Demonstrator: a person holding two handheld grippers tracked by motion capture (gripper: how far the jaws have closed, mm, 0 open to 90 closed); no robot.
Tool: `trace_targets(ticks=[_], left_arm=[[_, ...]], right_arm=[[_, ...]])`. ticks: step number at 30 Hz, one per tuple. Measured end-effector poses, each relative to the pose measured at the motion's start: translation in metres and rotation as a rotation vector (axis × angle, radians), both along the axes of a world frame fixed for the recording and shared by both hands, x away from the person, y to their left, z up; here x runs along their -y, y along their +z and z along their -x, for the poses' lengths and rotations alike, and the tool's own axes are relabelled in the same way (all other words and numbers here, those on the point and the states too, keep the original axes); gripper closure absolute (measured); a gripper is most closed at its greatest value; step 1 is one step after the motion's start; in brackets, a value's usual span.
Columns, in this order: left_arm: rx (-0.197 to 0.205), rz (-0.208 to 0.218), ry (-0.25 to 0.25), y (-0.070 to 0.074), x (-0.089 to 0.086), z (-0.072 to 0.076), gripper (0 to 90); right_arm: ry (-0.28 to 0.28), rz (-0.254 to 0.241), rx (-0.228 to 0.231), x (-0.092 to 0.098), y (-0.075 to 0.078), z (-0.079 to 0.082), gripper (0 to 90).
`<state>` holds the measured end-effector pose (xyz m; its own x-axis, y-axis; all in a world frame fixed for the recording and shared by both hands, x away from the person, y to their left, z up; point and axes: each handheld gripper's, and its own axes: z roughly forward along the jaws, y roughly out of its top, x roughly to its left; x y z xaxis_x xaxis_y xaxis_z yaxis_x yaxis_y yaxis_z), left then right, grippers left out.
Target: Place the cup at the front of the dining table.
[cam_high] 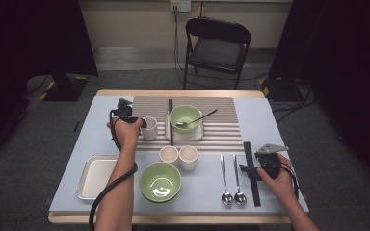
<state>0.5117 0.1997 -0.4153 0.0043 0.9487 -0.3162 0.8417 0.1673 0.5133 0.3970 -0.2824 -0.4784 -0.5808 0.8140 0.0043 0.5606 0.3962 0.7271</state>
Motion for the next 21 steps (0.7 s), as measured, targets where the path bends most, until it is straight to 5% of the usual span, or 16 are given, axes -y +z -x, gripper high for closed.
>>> trace_targets(ticks=[9, 21], left_arm=[[-0.003, -0.014, 0.010, -0.0006, -0.0015, 0.0003, 48.2], [-0.016, 0.025, 0.005, -0.0006, 0.0026, -0.0002, 35.7]], right_arm=[[0.001, 0.000, 0.001, 0.0000, 0.0000, -0.0001, 15.2], [0.000, 0.000, 0.000, -0.0001, 0.0000, 0.0000, 15.2]])
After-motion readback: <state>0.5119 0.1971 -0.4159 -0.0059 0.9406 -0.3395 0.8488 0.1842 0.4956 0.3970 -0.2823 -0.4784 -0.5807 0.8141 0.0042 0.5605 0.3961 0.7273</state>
